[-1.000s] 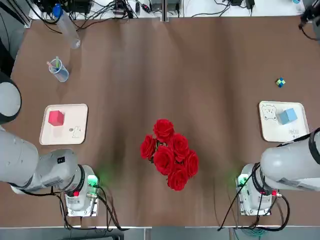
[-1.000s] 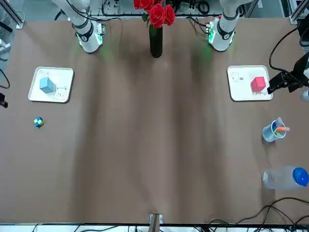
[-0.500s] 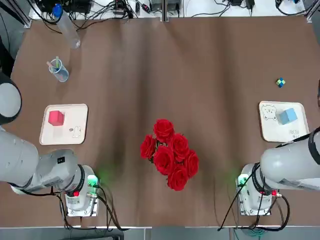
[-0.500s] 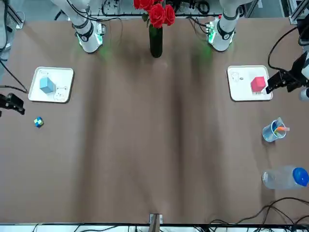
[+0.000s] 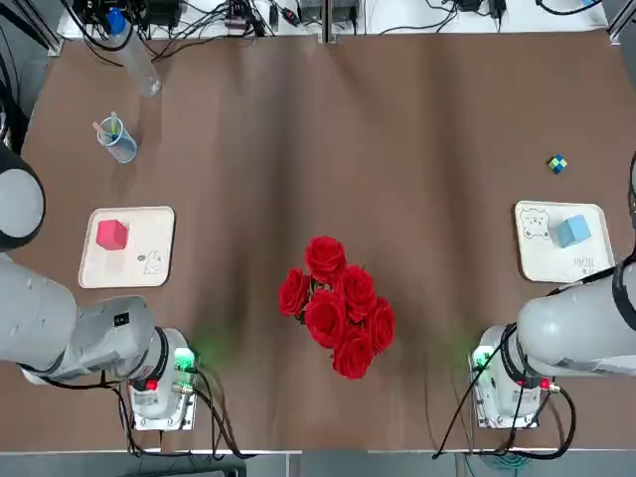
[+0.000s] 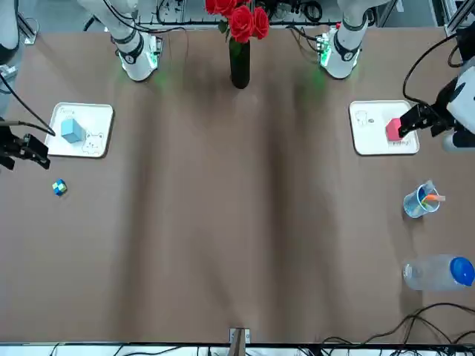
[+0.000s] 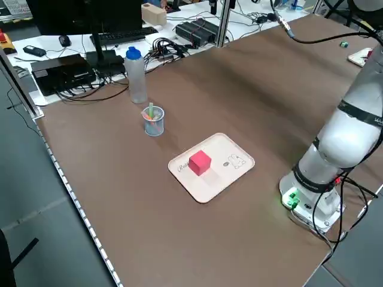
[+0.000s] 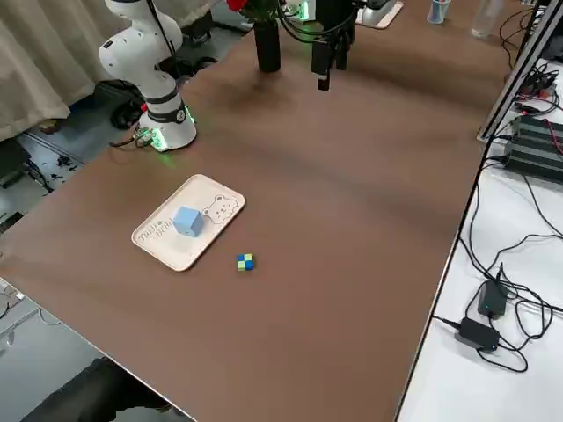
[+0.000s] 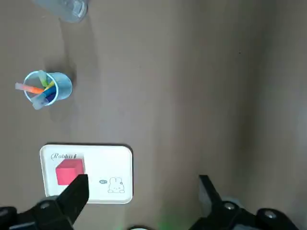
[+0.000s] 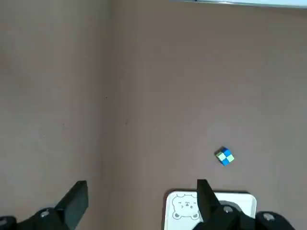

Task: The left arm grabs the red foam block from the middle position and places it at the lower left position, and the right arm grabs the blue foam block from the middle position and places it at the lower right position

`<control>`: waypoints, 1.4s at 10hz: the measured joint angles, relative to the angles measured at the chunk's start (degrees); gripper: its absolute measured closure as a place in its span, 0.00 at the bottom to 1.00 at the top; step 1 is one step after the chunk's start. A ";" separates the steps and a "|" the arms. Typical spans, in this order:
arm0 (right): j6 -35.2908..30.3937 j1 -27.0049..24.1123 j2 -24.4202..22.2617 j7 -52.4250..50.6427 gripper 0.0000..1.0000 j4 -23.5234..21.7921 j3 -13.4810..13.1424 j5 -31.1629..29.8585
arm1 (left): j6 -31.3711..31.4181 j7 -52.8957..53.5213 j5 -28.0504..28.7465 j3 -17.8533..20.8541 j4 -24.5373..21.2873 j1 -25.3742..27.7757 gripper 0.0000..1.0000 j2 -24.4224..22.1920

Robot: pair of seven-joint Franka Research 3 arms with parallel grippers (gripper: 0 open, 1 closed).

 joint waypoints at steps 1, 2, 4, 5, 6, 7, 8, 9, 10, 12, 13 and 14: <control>-0.09 1.49 -0.47 0.00 0.00 0.10 -2.14 0.10 | 0.00 -0.92 0.00 -0.09 0.00 0.00 0.00 0.02; -0.37 3.67 -1.20 -0.05 0.00 0.11 -4.89 0.25 | 0.00 -1.05 0.00 -0.15 0.00 0.00 0.00 0.02; -0.76 6.34 -2.14 -0.03 0.00 0.11 -7.80 0.54 | 0.00 -1.05 0.01 -0.26 0.00 0.00 0.00 0.02; -0.99 7.32 -2.56 0.04 0.00 0.10 -9.56 2.00 | 0.00 -1.05 0.27 -0.32 0.00 0.00 0.00 0.02; -1.41 8.11 -2.87 0.05 0.00 0.01 -12.05 4.25 | 0.00 -1.05 0.53 -0.34 0.00 0.00 0.00 0.02; -1.77 8.31 -2.93 0.13 0.00 -0.37 -13.91 5.97 | 0.00 -1.05 0.57 -0.34 0.00 0.05 0.00 0.03; -1.84 8.44 -2.92 0.69 0.00 -1.13 -14.63 6.62 | 0.00 -1.05 0.58 -0.34 0.00 0.10 0.00 0.05; -1.83 8.73 -2.89 2.41 0.00 -1.75 -14.71 6.93 | 0.00 -1.05 0.58 -0.34 0.00 0.12 0.00 0.07; -1.84 9.18 -2.89 3.86 0.00 -2.01 -14.71 7.03 | 0.00 -1.05 0.59 -0.34 0.00 0.13 0.00 0.08; -2.83 10.04 -2.89 4.26 0.00 -2.24 -14.71 7.00 | 0.00 -1.06 0.59 -0.34 0.00 0.15 0.00 0.09; -4.53 10.40 -2.89 3.36 0.00 -2.32 -14.71 6.99 | 0.00 -1.12 0.59 -0.34 0.00 0.14 0.00 0.09; -6.32 10.56 -2.89 2.49 0.00 -2.38 -14.72 6.99 | 0.00 -1.18 0.59 -0.34 0.00 0.14 0.00 0.09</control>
